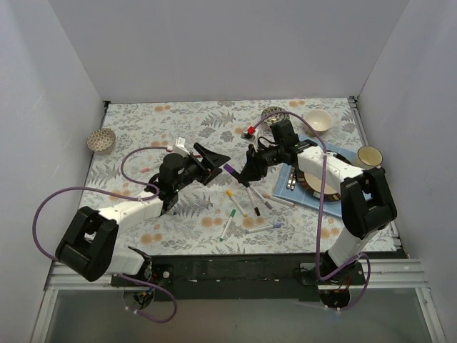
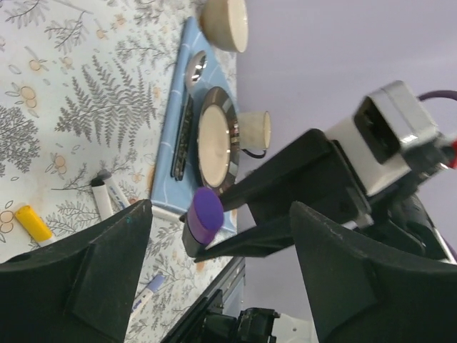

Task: Open the pen caps

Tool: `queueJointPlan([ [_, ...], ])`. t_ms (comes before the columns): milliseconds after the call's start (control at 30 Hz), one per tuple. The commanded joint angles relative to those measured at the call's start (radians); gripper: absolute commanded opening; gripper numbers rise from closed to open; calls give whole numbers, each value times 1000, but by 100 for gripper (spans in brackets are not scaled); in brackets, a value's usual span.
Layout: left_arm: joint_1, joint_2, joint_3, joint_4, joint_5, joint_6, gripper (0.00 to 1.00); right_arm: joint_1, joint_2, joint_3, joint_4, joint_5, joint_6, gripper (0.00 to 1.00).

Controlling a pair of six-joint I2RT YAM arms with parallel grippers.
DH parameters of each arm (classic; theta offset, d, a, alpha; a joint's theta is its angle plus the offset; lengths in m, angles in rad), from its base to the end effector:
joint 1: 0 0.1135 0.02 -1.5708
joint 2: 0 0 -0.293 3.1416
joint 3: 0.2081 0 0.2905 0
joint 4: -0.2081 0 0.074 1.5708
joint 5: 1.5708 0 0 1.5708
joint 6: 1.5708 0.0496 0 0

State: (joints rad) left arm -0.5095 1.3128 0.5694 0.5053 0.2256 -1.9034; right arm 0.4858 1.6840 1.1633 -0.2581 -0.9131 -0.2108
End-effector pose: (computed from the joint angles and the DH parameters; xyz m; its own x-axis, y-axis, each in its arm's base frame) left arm 0.2687 -0.1628 0.2198 -0.5615 -0.7416 0.3672 -0.4118 -0.1345 -0.9013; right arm 0.3387 0.2232 0.2420 -0.4435 -0.3788 -0.8123 -0.8962 0.2028 0.3947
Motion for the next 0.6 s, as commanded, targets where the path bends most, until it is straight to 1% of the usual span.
queueJointPlan([
  [0, -37, 57, 86, -134, -74, 62, 69, 2, 5, -1, 26, -36, 5, 1],
  [133, -70, 83, 139, -240, -138, 89, 49, 0, 8, -1, 26, -15, 4, 1],
  [200, -84, 88, 164, -280, -181, 101, 43, 4, 8, 1, 26, 8, 2, 1],
  [400, -126, 112, 208, -330, -249, 133, 43, 17, 16, 4, 23, 62, 1, 1],
  [433, -130, 120, 211, -333, -252, 136, 39, 19, 19, 4, 25, 68, 4, 1],
  [500, -138, 123, 221, -349, -275, 147, 37, 20, 22, 7, 22, 72, 4, 1],
  [567, -141, 121, 228, -353, -290, 155, 31, 20, 22, 4, 23, 72, 4, 1],
])
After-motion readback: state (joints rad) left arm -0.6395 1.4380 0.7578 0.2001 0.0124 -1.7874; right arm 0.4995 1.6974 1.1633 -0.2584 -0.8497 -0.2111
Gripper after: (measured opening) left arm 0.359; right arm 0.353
